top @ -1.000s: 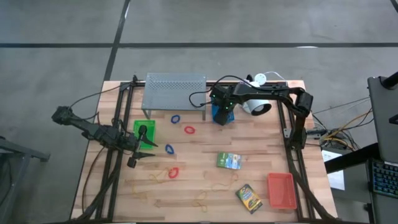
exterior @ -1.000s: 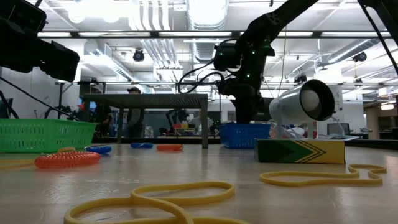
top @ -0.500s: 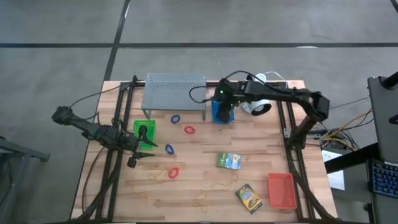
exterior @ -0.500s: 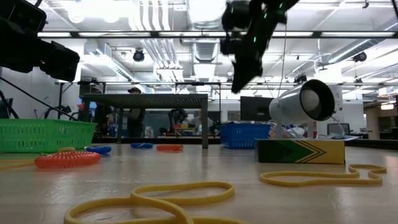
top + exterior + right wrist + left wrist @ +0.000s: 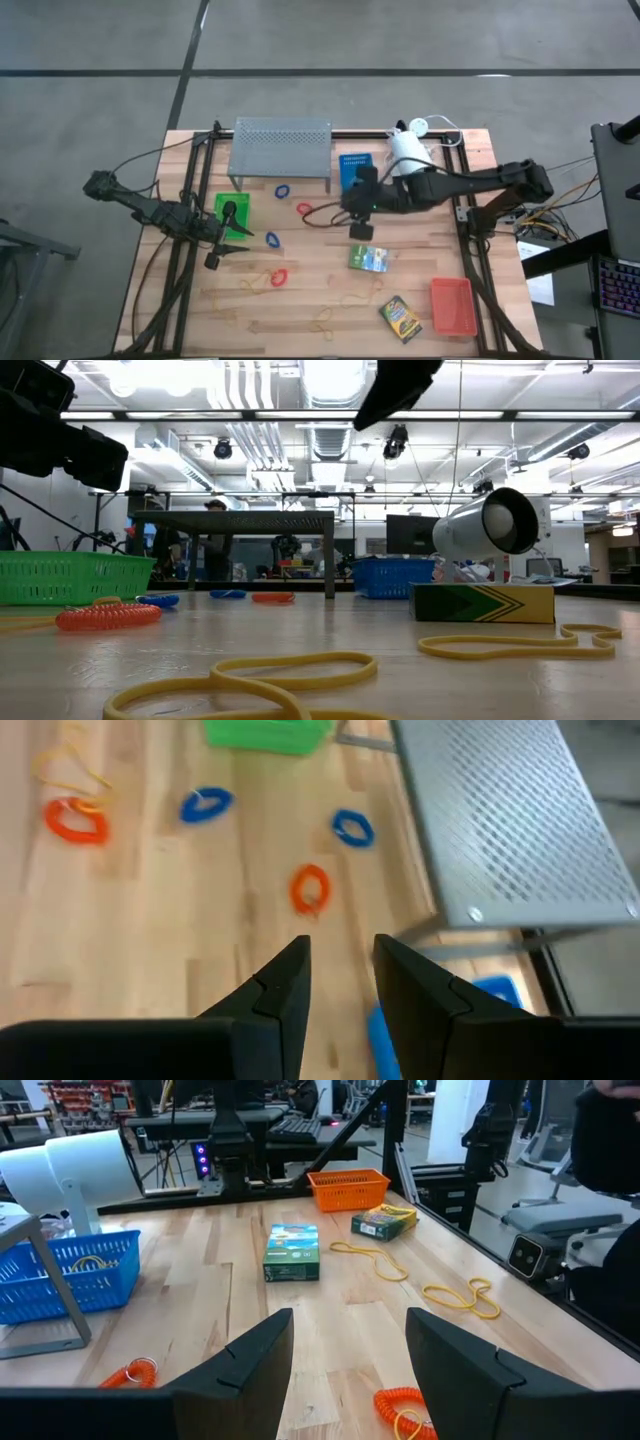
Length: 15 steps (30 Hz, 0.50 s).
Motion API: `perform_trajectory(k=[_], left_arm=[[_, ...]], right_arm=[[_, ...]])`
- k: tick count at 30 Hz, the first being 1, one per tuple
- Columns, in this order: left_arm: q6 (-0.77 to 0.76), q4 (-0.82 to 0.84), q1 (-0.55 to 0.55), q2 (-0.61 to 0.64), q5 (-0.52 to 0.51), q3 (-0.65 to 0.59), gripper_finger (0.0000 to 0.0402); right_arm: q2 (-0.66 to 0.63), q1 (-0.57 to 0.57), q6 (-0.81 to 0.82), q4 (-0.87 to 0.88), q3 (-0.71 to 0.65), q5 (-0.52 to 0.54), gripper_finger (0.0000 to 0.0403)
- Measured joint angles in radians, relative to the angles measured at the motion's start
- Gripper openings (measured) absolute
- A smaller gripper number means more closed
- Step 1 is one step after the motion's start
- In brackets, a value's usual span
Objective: Pick & Place Office Desk Supplies
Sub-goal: Put the yellow rubber band into the blue bin
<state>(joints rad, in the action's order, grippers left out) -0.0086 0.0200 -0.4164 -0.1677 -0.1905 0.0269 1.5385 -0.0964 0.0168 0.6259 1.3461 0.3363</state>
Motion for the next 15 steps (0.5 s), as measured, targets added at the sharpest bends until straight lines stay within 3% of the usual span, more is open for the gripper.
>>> perform_trajectory(k=[5, 15], left_arm=[[0.000, 0.000, 0.000, 0.000, 0.000, 0.000, 0.0200], [0.000, 0.000, 0.000, 0.000, 0.000, 0.000, 0.0201]], right_arm=[[0.022, -0.034, 0.132, -0.060, -0.020, -0.042, 0.0107], [0.027, -0.060, 0.238, -0.065, -0.077, -0.073, 0.0107]])
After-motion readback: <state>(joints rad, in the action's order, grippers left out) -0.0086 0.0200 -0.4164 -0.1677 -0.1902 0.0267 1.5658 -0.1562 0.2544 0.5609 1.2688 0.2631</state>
